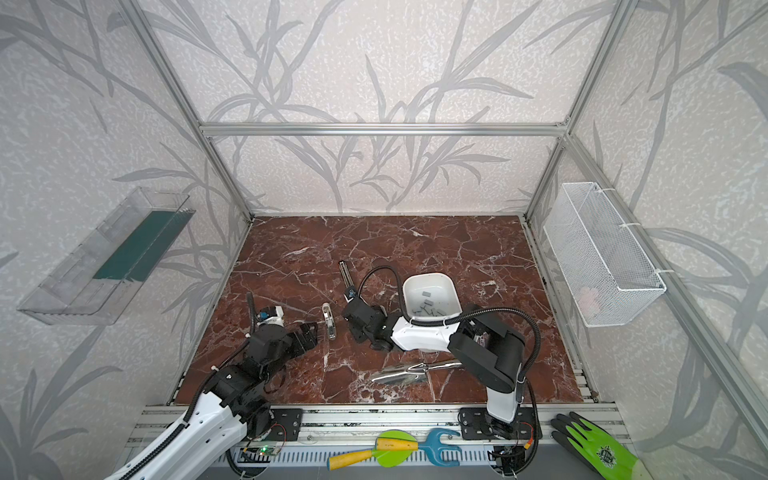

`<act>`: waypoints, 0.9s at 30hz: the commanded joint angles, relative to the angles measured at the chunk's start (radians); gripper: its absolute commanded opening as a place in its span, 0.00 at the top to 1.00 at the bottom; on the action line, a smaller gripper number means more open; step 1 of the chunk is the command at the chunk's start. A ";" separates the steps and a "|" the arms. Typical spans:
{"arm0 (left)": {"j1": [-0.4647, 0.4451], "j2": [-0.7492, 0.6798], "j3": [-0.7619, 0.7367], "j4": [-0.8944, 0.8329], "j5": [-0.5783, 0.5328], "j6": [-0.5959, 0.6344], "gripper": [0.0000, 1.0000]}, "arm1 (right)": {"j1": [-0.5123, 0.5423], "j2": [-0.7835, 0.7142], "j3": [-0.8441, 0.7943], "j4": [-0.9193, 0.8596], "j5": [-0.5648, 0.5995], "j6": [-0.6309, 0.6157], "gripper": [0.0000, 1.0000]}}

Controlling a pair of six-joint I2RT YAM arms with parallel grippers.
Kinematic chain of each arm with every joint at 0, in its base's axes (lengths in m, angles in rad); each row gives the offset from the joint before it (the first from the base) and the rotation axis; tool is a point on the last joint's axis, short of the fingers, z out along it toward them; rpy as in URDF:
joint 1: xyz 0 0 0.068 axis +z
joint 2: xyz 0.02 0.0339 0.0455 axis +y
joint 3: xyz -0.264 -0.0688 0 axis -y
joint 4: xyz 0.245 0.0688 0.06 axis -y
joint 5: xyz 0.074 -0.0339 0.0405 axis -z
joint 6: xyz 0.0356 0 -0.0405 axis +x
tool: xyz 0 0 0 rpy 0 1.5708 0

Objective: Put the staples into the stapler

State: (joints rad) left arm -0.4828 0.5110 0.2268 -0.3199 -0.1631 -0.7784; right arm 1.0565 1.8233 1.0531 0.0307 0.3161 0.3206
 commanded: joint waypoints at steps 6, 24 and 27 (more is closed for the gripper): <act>0.003 -0.007 0.013 0.008 -0.017 -0.003 0.01 | 0.000 -0.059 -0.021 0.023 0.027 0.000 0.94; 0.003 -0.006 0.012 0.008 -0.015 -0.004 0.01 | -0.003 0.022 0.016 0.026 0.018 0.009 0.94; 0.004 -0.007 0.011 0.008 -0.015 -0.005 0.01 | -0.002 0.026 0.019 0.026 0.015 0.010 0.94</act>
State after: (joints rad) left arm -0.4828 0.5110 0.2268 -0.3199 -0.1631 -0.7784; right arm 1.0565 1.8324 1.0470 0.0483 0.3233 0.3218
